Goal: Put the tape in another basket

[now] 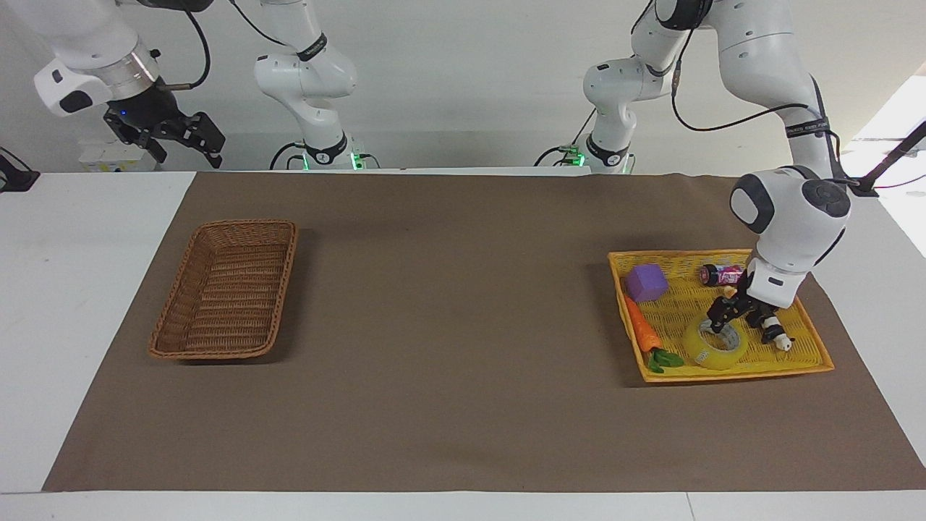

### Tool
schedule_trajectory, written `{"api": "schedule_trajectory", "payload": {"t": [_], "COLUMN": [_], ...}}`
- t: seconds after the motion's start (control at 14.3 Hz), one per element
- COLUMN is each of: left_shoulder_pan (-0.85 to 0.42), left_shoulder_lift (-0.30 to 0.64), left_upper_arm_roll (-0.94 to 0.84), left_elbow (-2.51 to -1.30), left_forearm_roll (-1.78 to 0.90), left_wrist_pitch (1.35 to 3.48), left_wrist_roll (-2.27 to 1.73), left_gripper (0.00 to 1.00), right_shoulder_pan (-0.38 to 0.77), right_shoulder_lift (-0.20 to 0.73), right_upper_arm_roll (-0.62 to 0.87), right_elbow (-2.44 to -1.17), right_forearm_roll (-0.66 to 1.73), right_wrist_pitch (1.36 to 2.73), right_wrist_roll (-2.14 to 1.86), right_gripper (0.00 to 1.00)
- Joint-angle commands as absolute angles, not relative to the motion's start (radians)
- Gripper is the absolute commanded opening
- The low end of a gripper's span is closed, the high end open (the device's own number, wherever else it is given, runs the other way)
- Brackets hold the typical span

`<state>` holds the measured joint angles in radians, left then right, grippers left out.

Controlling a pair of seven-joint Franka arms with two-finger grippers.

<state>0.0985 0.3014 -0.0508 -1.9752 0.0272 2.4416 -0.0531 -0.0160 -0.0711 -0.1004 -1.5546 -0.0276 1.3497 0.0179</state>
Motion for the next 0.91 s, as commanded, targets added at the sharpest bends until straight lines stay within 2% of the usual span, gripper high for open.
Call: {"api": "schedule_trajectory", "payload": {"t": [0.0, 0.07, 0.14, 0.28, 0.35, 0.42, 0.63, 0.84], "left_shoulder_pan": [0.107, 0.106, 0.104, 0.109, 0.112, 0.117, 0.117, 0.097], "left_shoulder_lift": [0.348, 0.359, 0.364, 0.362, 0.362, 0.361, 0.365, 0.377], "left_upper_arm_roll": [-0.055, -0.055, -0.055, -0.055, -0.055, -0.055, -0.058, -0.064], "left_elbow": [-1.963, -1.963, -1.963, -1.963, -1.965, -1.965, -1.935, -1.742], "left_forearm_roll": [0.035, 0.035, 0.037, 0.035, 0.035, 0.035, 0.031, 0.008], "left_wrist_pitch": [2.502, 2.508, 2.508, 2.493, 2.493, 2.493, 2.476, 2.214], "left_wrist_roll": [-0.041, -0.041, -0.041, -0.041, -0.041, -0.04, -0.04, -0.044], "left_gripper": [0.84, 0.84, 0.78, 0.34, 0.15, 0.0, 0.0, 0.0], "right_shoulder_pan": [-0.018, -0.018, -0.018, -0.018, -0.018, -0.018, -0.018, -0.018], "right_shoulder_lift": [-0.081, -0.081, -0.081, -0.081, -0.081, -0.081, -0.081, -0.081], "right_upper_arm_roll": [-0.098, -0.098, -0.098, -0.098, -0.098, -0.098, -0.098, -0.098], "right_elbow": [-1.571, -1.571, -1.571, -1.571, -1.571, -1.571, -1.571, -1.571], "right_forearm_roll": [-0.034, -0.034, -0.034, -0.034, -0.034, -0.034, -0.034, -0.034], "right_wrist_pitch": [1.355, 1.355, 1.355, 1.355, 1.355, 1.355, 1.355, 1.355], "right_wrist_roll": [-0.006, -0.006, -0.006, -0.006, -0.006, -0.006, -0.006, -0.006], "right_gripper": [1.0, 1.0, 1.0, 1.0, 1.0, 1.0, 1.0, 1.0]}}
